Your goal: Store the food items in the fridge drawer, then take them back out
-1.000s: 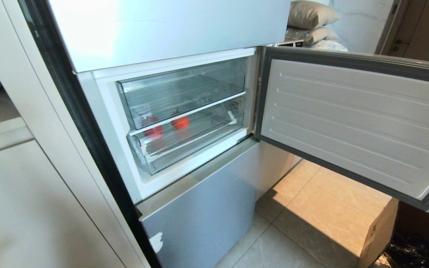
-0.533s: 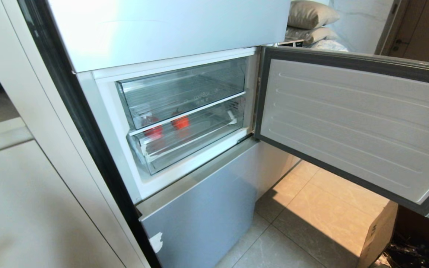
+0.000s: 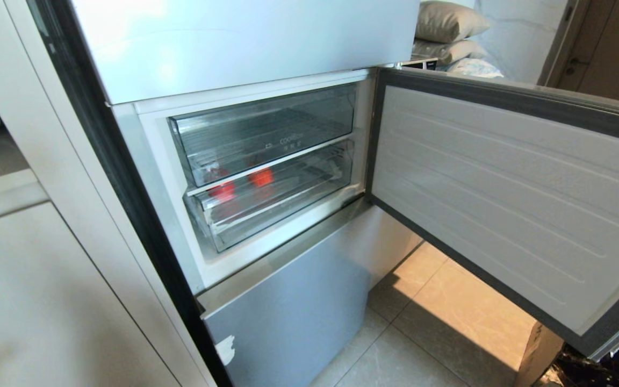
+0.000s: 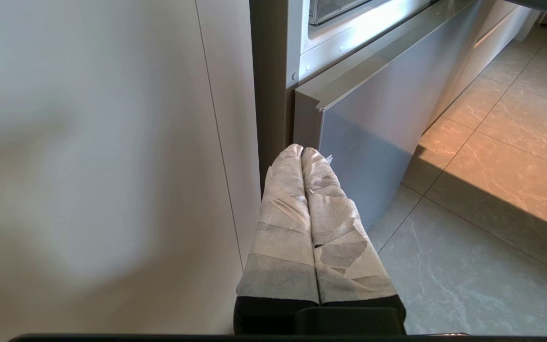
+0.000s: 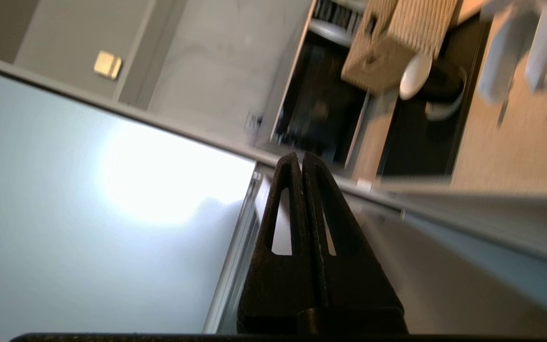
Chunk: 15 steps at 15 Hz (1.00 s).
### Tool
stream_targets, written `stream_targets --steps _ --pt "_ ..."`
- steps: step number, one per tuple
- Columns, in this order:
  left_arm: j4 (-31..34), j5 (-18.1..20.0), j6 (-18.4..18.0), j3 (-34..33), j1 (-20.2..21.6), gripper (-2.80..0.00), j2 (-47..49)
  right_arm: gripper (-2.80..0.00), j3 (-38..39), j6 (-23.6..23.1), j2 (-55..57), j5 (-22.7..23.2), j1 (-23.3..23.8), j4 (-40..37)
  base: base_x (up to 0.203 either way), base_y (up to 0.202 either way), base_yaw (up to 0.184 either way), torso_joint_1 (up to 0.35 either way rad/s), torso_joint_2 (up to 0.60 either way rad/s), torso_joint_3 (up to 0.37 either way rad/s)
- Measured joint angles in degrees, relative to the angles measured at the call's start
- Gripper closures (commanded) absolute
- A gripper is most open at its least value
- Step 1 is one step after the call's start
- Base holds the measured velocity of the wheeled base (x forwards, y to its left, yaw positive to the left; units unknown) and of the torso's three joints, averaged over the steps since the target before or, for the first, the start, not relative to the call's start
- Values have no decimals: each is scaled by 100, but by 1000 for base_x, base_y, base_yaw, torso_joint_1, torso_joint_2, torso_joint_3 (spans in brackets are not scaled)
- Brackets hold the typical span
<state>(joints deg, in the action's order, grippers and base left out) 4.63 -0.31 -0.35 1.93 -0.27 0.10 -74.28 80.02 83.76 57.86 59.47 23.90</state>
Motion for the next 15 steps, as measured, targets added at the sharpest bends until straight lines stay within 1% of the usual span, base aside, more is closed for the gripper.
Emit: stream_targets --steps 1,2,3,4,5,7,8,9,11,15 --pt "0 -2 -1 0 0 0 0 0 -9 -33 30 -308 26 231 0 0 0 0 0 0" --pt "0 -2 0 0 2 0 0 0 8 -185 114 -682 37 456 0 0 0 0 0 0" --pt "0 -1 -2 0 5 0 0 0 68 -519 205 -1089 24 558 0 0 0 0 0 0" --pt "0 -1 -5 0 0 0 0 0 185 -1012 297 -1598 -71 554 0 0 0 0 0 0" --pt "0 -2 -5 0 0 0 0 0 330 -1536 375 -2160 -254 539 0 0 0 0 0 0" --pt "0 -2 -2 0 1 0 0 0 714 -2572 507 -3401 -913 568 0 0 0 0 0 0" --pt "0 0 0 0 0 0 0 0 935 -2904 547 -3860 -1249 636 0 0 0 0 0 0" --pt "0 -2 -5 0 0 0 0 0 1156 -3128 576 -4185 -1598 709 0 0 0 0 0 0" --pt "0 -2 -2 0 2 0 0 0 1541 -3343 588 -4449 -2293 781 0 0 0 0 0 0" --pt "0 -2 -4 0 0 0 0 0 2091 -3591 462 -4856 -3853 810 0 0 0 0 0 0"
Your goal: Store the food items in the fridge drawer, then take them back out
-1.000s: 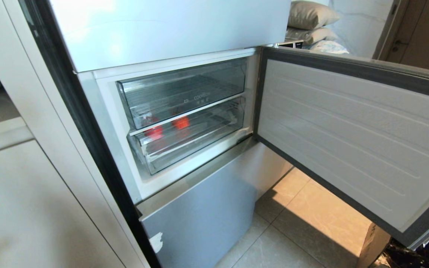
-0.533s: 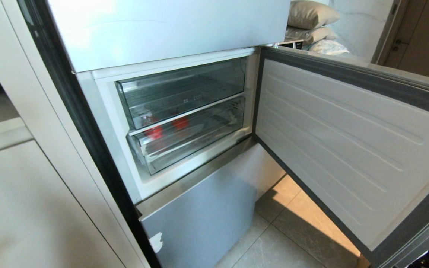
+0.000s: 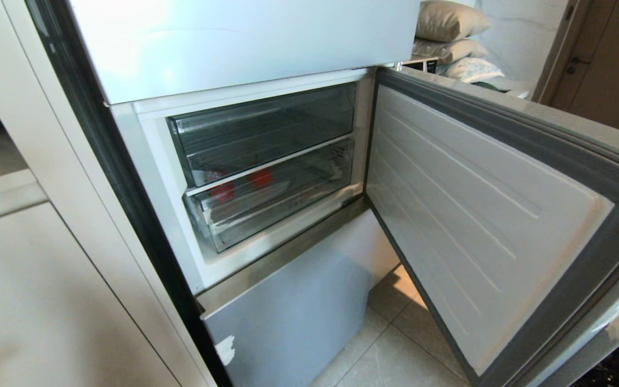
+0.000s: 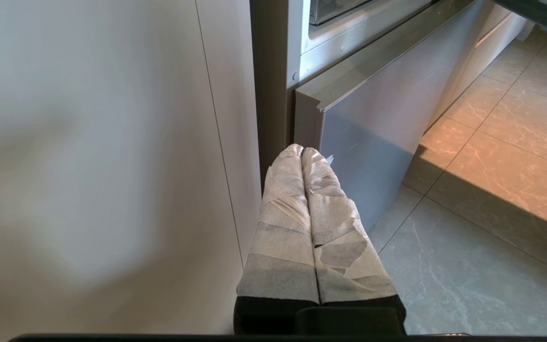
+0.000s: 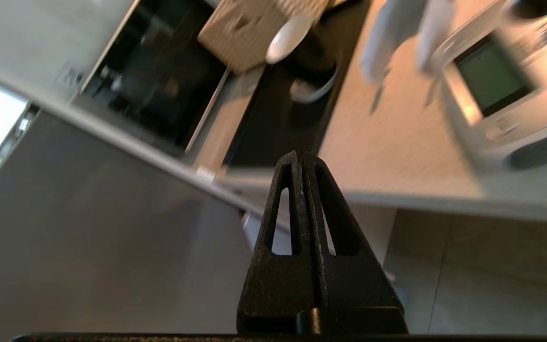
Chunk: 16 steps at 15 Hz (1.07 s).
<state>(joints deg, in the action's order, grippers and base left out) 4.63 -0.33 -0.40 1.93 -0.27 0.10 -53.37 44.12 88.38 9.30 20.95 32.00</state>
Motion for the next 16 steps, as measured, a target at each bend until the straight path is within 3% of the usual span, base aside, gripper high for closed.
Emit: stream_targets --steps 5,10,16 --pt "0 2 -1 0 0 0 0 0 413 -107 -347 -220 -1755 -37 0 0 0 0 0 0" --pt "0 1 -1 -2 0 0 0 0 546 -319 -508 -1138 -3437 -44 0 0 0 0 0 0" --pt "0 1 -1 0 2 0 0 0 156 -392 109 -1689 -4802 56 0 0 0 0 0 0"
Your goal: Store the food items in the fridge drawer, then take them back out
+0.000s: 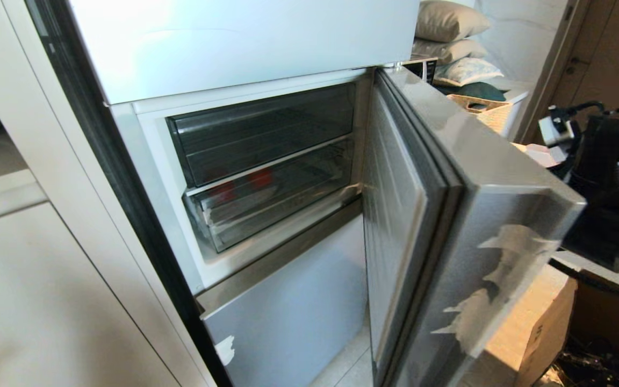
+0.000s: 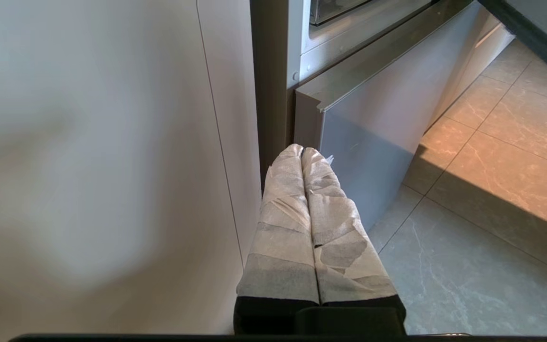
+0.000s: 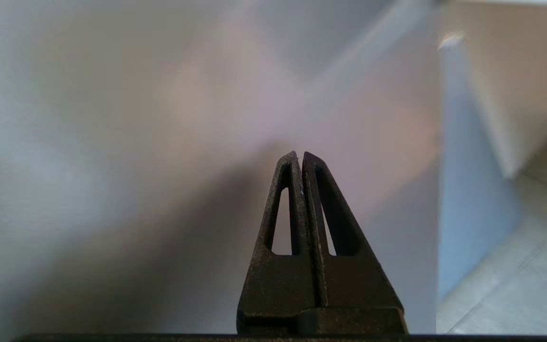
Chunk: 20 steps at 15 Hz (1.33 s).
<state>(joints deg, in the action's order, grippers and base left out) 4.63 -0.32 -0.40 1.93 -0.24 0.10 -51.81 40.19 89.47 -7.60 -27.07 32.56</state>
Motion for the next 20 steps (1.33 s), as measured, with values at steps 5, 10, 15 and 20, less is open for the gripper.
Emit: stream_targets --steps 5,10,15,20 --pt "0 1 0 0 -2 0 0 0 -1051 -653 1512 73 -714 957 0 0 0 0 0 0" --pt "0 -1 0 0 -2 0 0 0 -2198 -839 2835 1353 -1022 1461 0 0 0 0 0 0" --pt "0 0 2 0 -2 0 0 0 -1003 -951 2579 1433 -966 2505 0 0 0 0 0 0" --pt "0 -1 0 0 -2 0 0 0 1223 -1683 705 1018 -978 2547 0 0 0 0 0 0"
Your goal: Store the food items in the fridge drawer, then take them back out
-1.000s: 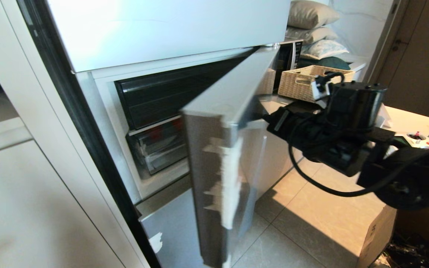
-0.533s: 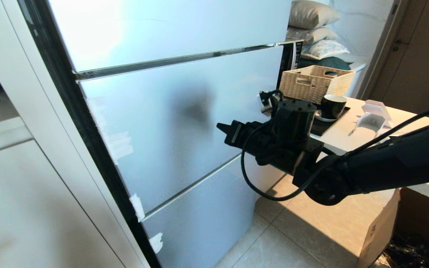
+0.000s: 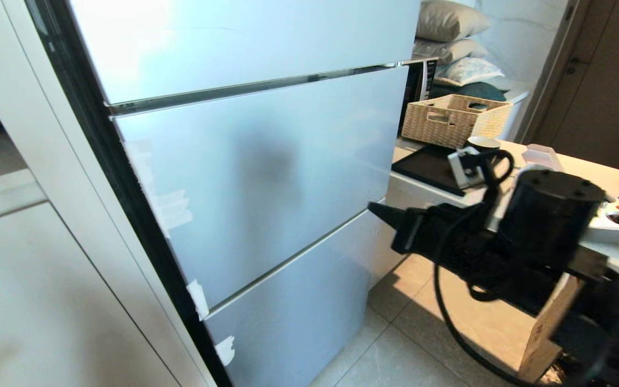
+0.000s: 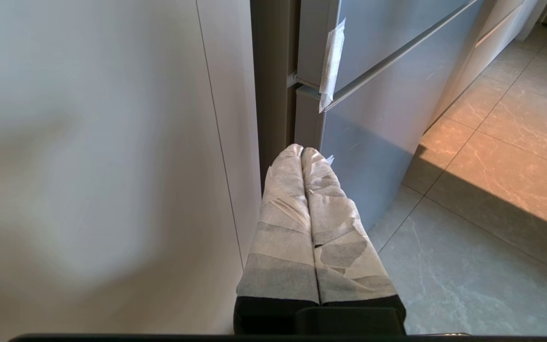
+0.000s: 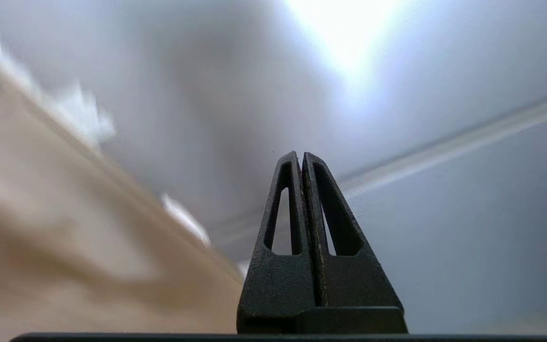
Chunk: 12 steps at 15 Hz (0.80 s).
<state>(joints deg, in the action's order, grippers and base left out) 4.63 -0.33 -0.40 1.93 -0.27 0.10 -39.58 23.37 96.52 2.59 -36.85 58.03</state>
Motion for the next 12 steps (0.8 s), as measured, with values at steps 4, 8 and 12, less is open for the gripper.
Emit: stream_targets --steps 4,8,12 --pt "0 1 -1 0 0 0 0 0 1893 -1256 -2565 -173 758 -1126 0 0 0 0 0 0" --pt "0 0 0 0 0 0 0 0 3013 -2118 -5623 -196 1901 -3237 0 0 0 0 0 0" --pt "0 1 5 0 0 0 0 0 3794 -2329 -7562 -268 2720 -5375 0 0 0 0 0 0"
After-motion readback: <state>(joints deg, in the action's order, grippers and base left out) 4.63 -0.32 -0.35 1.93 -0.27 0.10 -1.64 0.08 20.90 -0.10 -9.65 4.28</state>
